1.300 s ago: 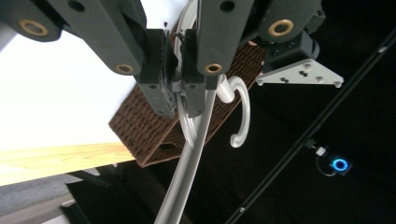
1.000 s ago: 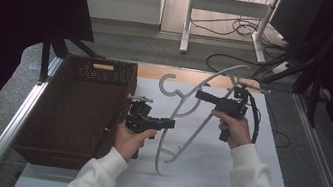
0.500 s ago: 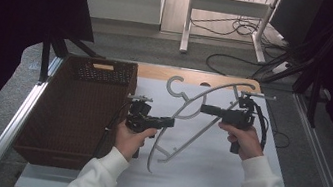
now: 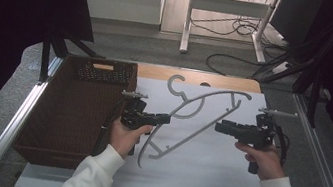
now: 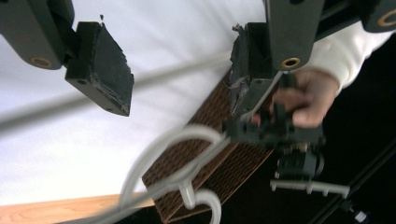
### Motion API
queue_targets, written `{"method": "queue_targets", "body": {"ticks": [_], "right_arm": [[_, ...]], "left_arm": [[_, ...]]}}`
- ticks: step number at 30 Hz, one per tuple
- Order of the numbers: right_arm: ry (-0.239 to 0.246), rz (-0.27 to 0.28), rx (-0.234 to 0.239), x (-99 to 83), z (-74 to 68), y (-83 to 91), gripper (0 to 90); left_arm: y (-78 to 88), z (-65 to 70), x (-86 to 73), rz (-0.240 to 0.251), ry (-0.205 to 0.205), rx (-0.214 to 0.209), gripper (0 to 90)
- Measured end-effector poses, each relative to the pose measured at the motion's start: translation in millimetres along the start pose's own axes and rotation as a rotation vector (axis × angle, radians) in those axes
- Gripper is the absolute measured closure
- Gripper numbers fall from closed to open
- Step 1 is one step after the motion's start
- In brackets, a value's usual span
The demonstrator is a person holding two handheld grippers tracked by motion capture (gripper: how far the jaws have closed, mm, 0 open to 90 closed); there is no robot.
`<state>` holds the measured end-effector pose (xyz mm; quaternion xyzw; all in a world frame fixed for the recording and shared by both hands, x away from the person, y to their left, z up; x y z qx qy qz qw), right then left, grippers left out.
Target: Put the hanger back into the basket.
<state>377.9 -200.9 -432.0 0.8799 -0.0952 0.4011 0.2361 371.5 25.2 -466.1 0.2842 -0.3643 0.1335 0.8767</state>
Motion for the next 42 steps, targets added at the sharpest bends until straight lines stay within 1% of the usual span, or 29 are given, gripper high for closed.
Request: {"method": "queue_targets", "body": {"ticks": [3,5,10,14,17,20,21,26,29,33,37,40,42], "right_arm": [[0.008,0.005,-0.007,-14.5,0.9,17.7,40.9],[0.001,0.019,-0.013,-23.7,4.2,30.6,41.3],[-0.048,0.048,-0.046,-43.8,21.8,57.8,41.7],[-0.067,0.058,-0.086,-50.9,35.0,68.0,41.8],[-0.065,0.066,-0.102,-50.0,40.0,69.2,41.8],[-0.068,0.063,-0.103,-49.4,41.1,67.1,41.9],[-0.061,0.06,-0.104,-49.8,41.5,66.1,41.9],[-0.065,0.051,-0.11,-50.4,42.8,63.0,42.0],[-0.068,0.049,-0.115,-50.8,44.4,62.6,42.0],[-0.074,0.048,-0.122,-52.1,46.7,61.9,42.2],[-0.077,0.045,-0.122,-52.9,47.8,60.9,42.2],[-0.076,0.044,-0.131,-52.8,50.1,59.9,42.2],[-0.072,0.04,-0.147,-52.9,52.9,59.5,42.2]], "left_arm": [[9.0,-1.4,5.6,0.01,-0.003,0.01,80.9],[15.9,-2.2,9.5,0.016,-0.003,0.012,80.9],[32.0,-1.0,18.7,0.033,-0.014,0.017,80.9],[44.9,-0.6,24.0,0.039,-0.022,0.017,80.9],[53.7,-2.1,27.9,0.049,-0.02,0.022,80.9],[63.6,-3.6,31.5,0.056,-0.03,0.034,80.9],[67.3,-4.2,32.5,0.057,-0.035,0.039,80.9],[90.5,-10.8,37.7,0.081,-0.043,0.065,80.8],[106.8,-18.5,40.5,0.1,-0.037,0.08,80.8],[129.5,-30.2,46.0,0.141,-0.016,0.091,80.8],[153.6,-42.4,49.1,0.175,-0.003,0.112,80.8],[170.6,-51.9,49.9,0.196,0.005,0.137,80.8],[179.5,-59.1,49.5,0.205,0.004,0.159,80.8]]}}
Point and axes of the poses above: each handheld gripper's, and its own axes: y roughly backward along the jaws, x roughly out of its top, z roughly to its right, the point moved 9 cm from there along -y, roughly forward along the jaws, and after that the axes turned 3 degrees about z, right-handed, at the moved point
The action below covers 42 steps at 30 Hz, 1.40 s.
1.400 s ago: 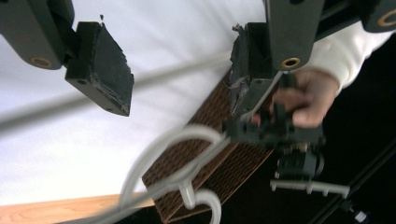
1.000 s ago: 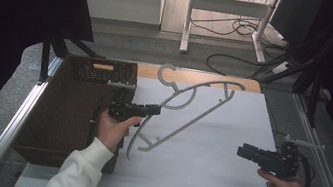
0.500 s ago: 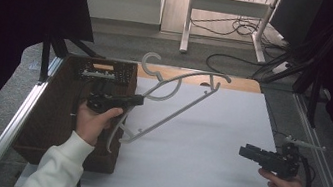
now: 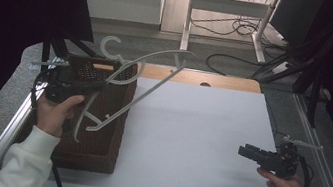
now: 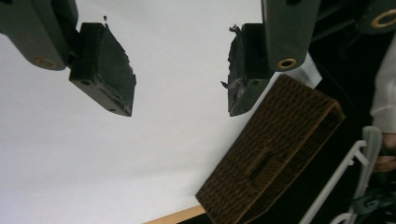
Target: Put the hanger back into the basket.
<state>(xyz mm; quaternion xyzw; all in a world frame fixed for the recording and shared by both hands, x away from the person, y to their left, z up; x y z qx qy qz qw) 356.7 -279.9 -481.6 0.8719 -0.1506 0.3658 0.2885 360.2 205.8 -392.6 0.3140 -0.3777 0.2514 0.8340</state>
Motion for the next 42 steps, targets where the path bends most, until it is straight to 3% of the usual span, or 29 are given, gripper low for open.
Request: {"method": "queue_targets", "body": {"ticks": [10,28,36,42], "right_arm": [[0.024,-0.018,-0.036,-2.7,5.0,-5.2,41.2],[0.017,-0.026,-0.048,-5.2,9.1,-6.7,41.2],[0.013,-0.031,-0.049,-6.3,11.0,-8.2,41.2],[0.012,-0.029,-0.051,-6.9,11.2,-7.3,41.2]], "left_arm": [[26.8,-34.6,-3.9,0.026,0.019,0.055,80.7],[71.1,-90.9,-10.9,0.04,-0.019,0.151,80.7],[79.7,-107.3,-14.4,0.029,-0.073,0.159,80.7],[82.6,-120.1,-21.2,0.024,-0.056,0.177,80.6]]}}
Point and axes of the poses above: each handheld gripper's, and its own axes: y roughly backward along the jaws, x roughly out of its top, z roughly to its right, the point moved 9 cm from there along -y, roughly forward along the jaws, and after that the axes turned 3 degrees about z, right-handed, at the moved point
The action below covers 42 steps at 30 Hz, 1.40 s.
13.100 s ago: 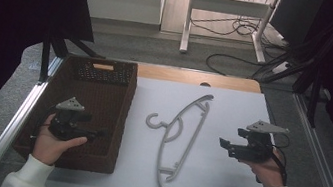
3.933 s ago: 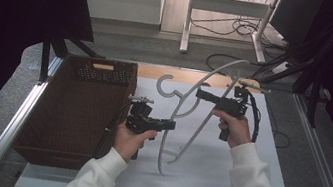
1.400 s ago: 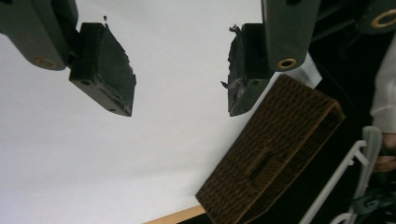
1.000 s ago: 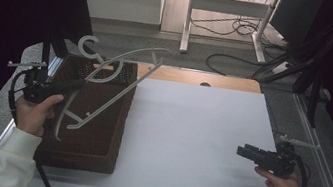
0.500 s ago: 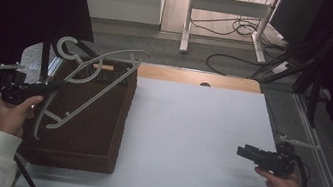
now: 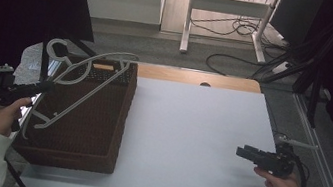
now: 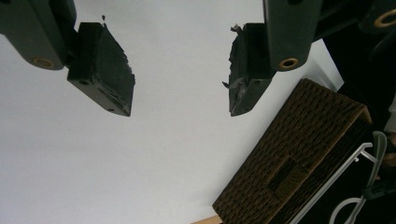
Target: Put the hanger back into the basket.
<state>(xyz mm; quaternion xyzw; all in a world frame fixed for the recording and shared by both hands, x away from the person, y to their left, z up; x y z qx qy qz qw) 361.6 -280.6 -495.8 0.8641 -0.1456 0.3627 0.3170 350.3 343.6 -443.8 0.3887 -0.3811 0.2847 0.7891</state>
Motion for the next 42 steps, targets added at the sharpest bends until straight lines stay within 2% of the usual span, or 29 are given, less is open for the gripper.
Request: {"method": "queue_targets", "body": {"ticks": [6,8,11,18,19,22,23,25,29,33,39,42], "right_arm": [[-0.003,-0.002,0.001,-0.2,0.4,0.0,41.2],[-0.008,0.0,0.004,0.1,0.5,-0.1,41.2],[-0.01,0.0,0.008,0.2,0.3,0.0,41.2],[-0.008,-0.003,0.009,-0.3,0.6,-0.1,41.2],[-0.009,-0.003,0.009,-0.4,0.6,-0.2,41.2],[-0.011,-0.007,0.011,-1.0,0.4,-0.9,40.9],[-0.01,-0.009,0.012,-1.2,0.4,-1.3,40.9],[-0.009,-0.011,0.013,-1.5,0.0,-1.7,40.8],[-0.009,-0.011,0.016,-1.6,-0.8,-1.8,40.6],[-0.006,-0.01,0.016,-1.7,-1.0,-1.8,40.4],[-0.007,-0.002,0.021,1.2,-2.3,-4.5,39.9],[0.013,-0.011,0.004,2.3,-2.2,-9.7,38.5]], "left_arm": [[-3.8,-5.2,-9.1,-0.023,0.002,0.007,80.6],[-5.9,-7.2,-11.4,-0.033,0.005,0.021,80.6],[-7.2,-10.1,-12.8,-0.031,0.014,0.024,80.7],[-6.8,-16.5,-18.4,-0.053,0.003,0.049,80.5],[-7.3,-18.1,-20.2,-0.064,0.007,0.052,80.4],[-14.6,-23.5,-32.2,-0.141,0.028,0.045,79.0],[-16.1,-24.5,-34.2,-0.149,0.03,0.05,72.1],[-16.7,-23.9,-33.9,-0.15,0.025,0.065,49.8],[-18.2,-16.7,-33.1,-0.161,-0.011,0.07,35.9],[-22.1,-4.6,-34.3,-0.174,-0.054,0.043,35.0],[-23.5,13.7,-33.9,-0.169,-0.085,-0.011,33.4],[-23.4,23.6,-32.9,-0.155,-0.095,-0.033,32.8]]}}
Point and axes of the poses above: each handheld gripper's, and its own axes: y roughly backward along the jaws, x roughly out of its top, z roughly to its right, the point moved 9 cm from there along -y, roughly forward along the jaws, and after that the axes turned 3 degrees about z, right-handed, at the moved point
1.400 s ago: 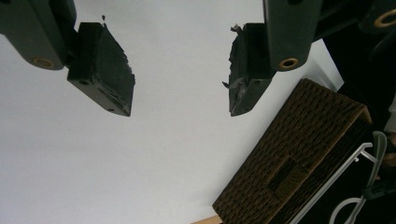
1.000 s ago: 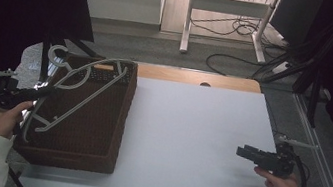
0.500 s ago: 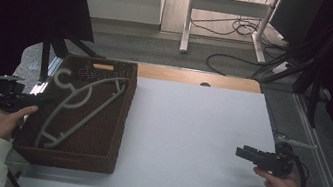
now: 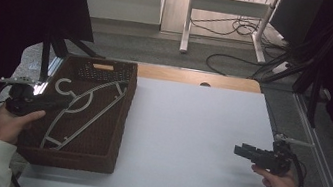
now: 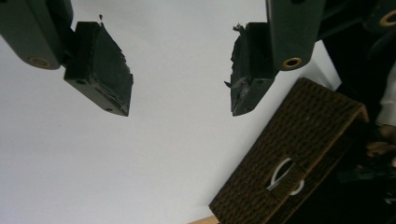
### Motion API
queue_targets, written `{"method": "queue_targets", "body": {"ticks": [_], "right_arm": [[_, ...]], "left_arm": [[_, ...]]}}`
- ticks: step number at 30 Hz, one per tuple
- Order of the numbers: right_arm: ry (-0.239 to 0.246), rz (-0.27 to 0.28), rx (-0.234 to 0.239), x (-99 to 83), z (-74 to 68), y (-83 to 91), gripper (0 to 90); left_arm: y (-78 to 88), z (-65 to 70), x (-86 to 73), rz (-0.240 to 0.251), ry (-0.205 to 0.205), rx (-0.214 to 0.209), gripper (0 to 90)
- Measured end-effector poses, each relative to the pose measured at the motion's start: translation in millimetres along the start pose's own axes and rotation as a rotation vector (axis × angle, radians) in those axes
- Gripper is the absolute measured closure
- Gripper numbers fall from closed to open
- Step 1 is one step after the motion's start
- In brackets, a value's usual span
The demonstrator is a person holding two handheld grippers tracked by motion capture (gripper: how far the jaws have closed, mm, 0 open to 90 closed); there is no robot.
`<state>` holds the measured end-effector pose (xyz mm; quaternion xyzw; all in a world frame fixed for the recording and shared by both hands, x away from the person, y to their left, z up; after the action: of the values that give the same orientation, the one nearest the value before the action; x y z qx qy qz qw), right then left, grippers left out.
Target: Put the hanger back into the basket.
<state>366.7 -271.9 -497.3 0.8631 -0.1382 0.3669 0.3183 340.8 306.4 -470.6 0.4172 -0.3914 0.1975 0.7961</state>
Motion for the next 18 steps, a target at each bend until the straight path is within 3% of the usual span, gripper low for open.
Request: {"method": "queue_targets", "body": {"ticks": [9,11,18], "right_arm": [[0.165,-0.025,-0.068,10.2,-14.6,-18.1,32.5],[0.189,-0.032,-0.07,11.9,-18.5,-22.9,31.3],[0.262,-0.024,-0.068,22.0,-36.7,-32.1,28.4]], "left_arm": [[-7.9,29.0,4.1,-0.005,-0.029,-0.008,28.6],[-9.3,34.6,3.9,-0.01,-0.046,0.007,27.6],[-22.0,59.2,1.1,-0.019,-0.059,-0.028,26.3]]}}
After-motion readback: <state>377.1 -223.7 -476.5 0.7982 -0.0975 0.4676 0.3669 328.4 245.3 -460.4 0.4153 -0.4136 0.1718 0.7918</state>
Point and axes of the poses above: each handheld gripper's, and its own axes: y roughly backward along the jaws, x roughly out of its top, z roughly to its right, the point moved 9 cm from there along -y, roughly forward along the jaws, and after that the axes turned 3 degrees about z, right-handed, at the moved point
